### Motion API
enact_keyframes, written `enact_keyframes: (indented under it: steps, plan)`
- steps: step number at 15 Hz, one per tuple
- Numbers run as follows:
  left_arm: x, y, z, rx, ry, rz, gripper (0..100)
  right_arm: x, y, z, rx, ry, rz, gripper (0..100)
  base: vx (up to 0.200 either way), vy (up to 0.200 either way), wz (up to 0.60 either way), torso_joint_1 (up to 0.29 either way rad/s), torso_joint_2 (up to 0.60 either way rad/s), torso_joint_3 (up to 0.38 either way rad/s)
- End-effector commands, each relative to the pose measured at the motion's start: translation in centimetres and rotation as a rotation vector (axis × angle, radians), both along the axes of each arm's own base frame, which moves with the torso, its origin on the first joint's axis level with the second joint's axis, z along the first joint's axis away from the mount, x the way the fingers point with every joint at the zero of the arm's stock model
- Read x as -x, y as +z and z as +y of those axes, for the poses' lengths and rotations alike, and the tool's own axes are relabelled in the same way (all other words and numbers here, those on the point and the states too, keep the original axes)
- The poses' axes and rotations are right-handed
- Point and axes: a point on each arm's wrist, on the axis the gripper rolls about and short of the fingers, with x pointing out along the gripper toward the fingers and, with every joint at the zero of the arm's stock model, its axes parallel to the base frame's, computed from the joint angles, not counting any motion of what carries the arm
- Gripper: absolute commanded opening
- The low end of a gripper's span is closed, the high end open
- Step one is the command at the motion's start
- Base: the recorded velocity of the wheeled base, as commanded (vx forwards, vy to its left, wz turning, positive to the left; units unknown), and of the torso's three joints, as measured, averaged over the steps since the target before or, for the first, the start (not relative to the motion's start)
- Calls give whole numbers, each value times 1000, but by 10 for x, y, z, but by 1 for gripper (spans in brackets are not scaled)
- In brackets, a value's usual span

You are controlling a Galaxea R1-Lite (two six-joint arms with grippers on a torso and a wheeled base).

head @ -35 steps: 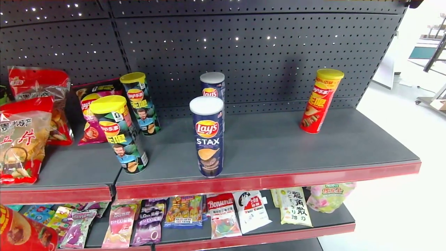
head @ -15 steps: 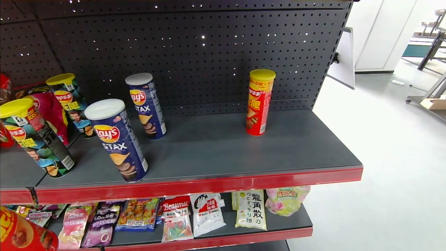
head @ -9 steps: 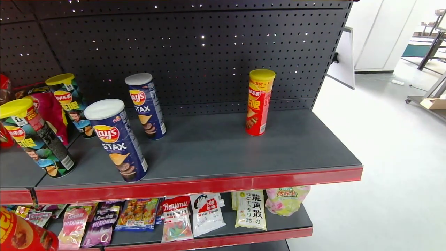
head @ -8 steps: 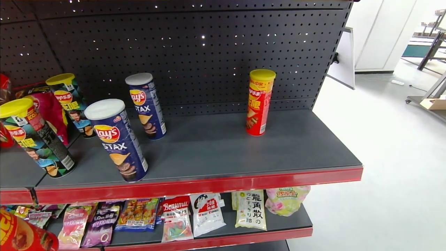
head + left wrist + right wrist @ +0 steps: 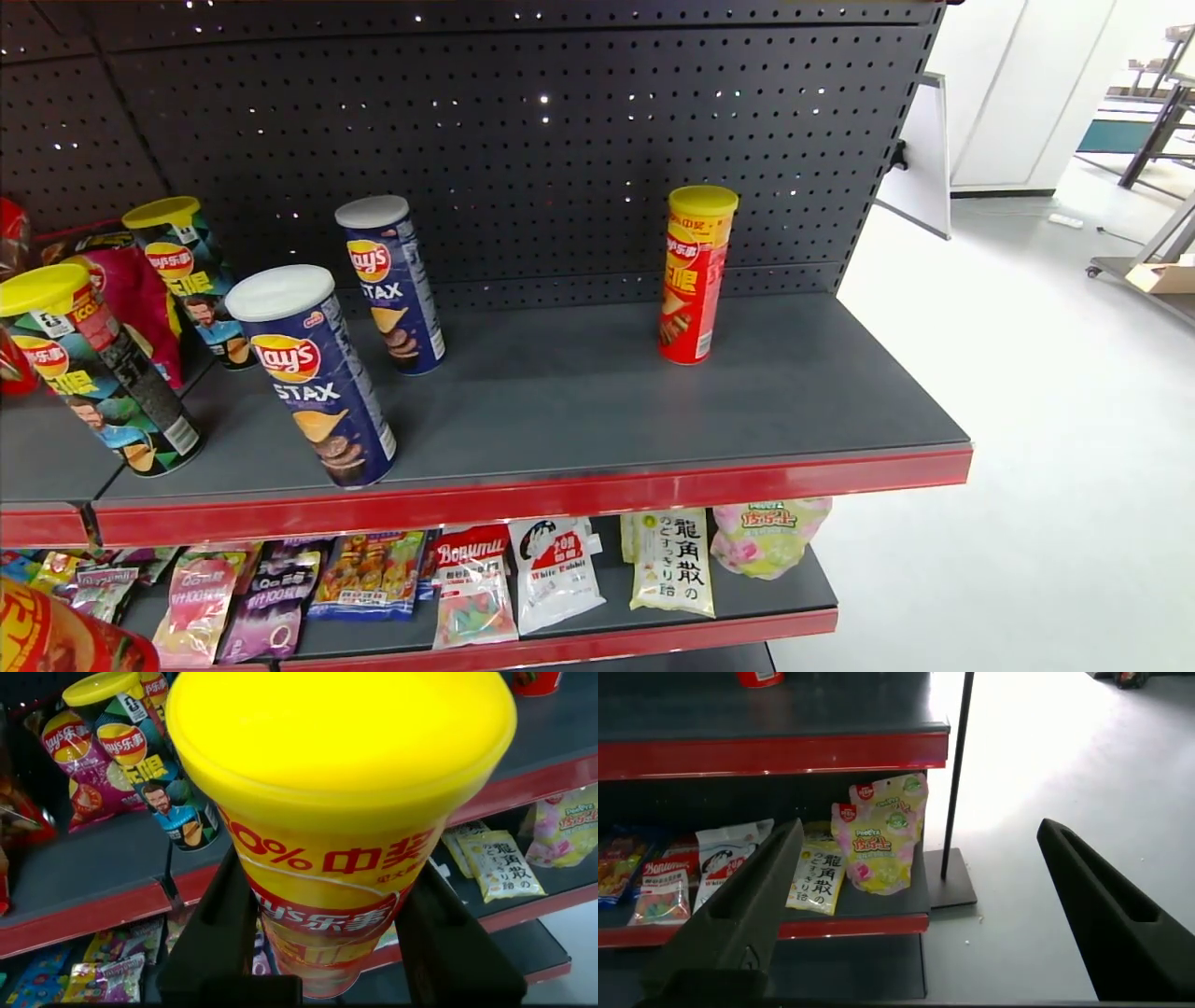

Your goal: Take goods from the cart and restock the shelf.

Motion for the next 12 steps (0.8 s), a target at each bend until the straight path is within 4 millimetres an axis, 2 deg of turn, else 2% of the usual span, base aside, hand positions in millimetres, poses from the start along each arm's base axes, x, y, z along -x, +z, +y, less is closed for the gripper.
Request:
enact_keyframes:
  steps: [1, 7, 10, 11, 12]
  plan:
    - [-1, -2, -1, 2, -20, 13, 0, 0, 0, 0, 1, 0, 0, 100, 200, 0, 0, -7, -2, 7]
    - [2, -6, -1, -17, -85, -3, 0, 0, 1, 0, 53, 20, -6, 100, 0, 0, 0, 0, 0, 0]
    - [6, 7, -2, 43, -166, -35, 0, 2, 7, 2, 72, 93, -35, 100, 0, 0, 0, 0, 0, 0]
    - [8, 13, -3, 87, -199, -37, 0, 0, 49, 3, 67, 115, -54, 100, 0, 0, 0, 0, 0, 0]
    - [9, 19, -4, 145, -236, -18, 0, -30, 133, 3, -29, 126, -18, 100, 0, 0, 0, 0, 0, 0]
